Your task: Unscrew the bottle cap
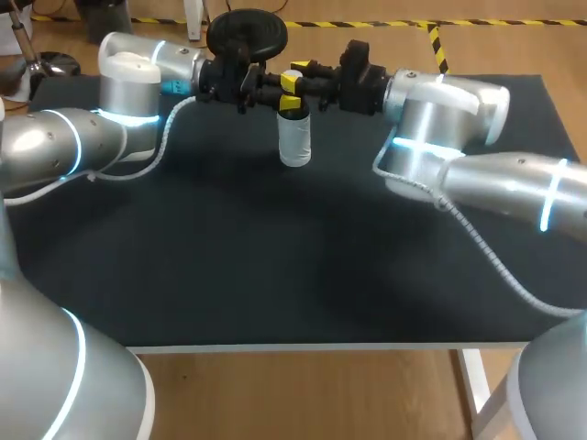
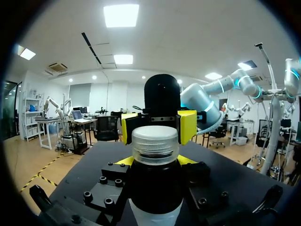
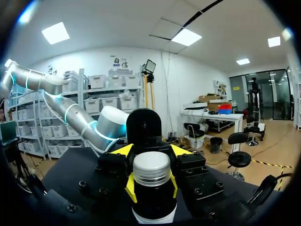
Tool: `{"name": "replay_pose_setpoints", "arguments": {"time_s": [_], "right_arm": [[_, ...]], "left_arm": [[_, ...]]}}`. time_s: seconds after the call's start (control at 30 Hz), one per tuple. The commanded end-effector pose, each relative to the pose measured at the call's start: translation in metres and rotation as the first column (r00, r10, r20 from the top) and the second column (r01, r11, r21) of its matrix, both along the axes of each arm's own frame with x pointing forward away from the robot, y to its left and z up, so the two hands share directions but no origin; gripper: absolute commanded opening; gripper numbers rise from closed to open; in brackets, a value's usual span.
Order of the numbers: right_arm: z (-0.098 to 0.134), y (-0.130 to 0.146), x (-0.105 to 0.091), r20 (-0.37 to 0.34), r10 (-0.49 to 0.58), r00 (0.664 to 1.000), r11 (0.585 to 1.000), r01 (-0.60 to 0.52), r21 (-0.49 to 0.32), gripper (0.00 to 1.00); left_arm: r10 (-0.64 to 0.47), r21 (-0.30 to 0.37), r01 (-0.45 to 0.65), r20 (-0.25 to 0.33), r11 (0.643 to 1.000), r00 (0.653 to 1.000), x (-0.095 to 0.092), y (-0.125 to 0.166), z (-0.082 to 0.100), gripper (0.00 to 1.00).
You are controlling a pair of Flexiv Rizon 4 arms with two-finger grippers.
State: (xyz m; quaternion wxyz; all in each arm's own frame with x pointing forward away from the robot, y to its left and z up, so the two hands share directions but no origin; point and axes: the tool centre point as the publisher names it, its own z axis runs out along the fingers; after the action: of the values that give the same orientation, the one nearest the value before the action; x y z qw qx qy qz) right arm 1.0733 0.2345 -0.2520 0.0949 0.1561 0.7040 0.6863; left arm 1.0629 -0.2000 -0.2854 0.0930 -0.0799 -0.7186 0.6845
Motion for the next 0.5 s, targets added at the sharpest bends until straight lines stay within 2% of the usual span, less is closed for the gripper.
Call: {"name": "replay_pose_setpoints", "arguments": {"time_s": [0.03,0.3,0.5], "right_arm": [[-0.0054,-0.0112,0.0165,-0.010,0.375,0.927,0.927,-0.375,0.016,0.00],[-0.0048,-0.0089,0.0142,0.007,0.586,0.810,0.810,-0.586,0.036,0.00],[0.0036,-0.0067,0.0133,0.036,0.669,0.743,0.740,-0.670,0.064,0.00]], "left_arm": [[-0.014,-0.004,0.014,-0.001,1.000,1.000,0.0001,0.0012,0.0011,0.00],[-0.014,-0.004,0.014,-0.001,1.000,1.000,0.0001,0.0012,0.0011,0.00],[-0.014,-0.004,0.014,-0.001,1.000,1.000,0.0001,0.0012,0.0011,0.00]]}}
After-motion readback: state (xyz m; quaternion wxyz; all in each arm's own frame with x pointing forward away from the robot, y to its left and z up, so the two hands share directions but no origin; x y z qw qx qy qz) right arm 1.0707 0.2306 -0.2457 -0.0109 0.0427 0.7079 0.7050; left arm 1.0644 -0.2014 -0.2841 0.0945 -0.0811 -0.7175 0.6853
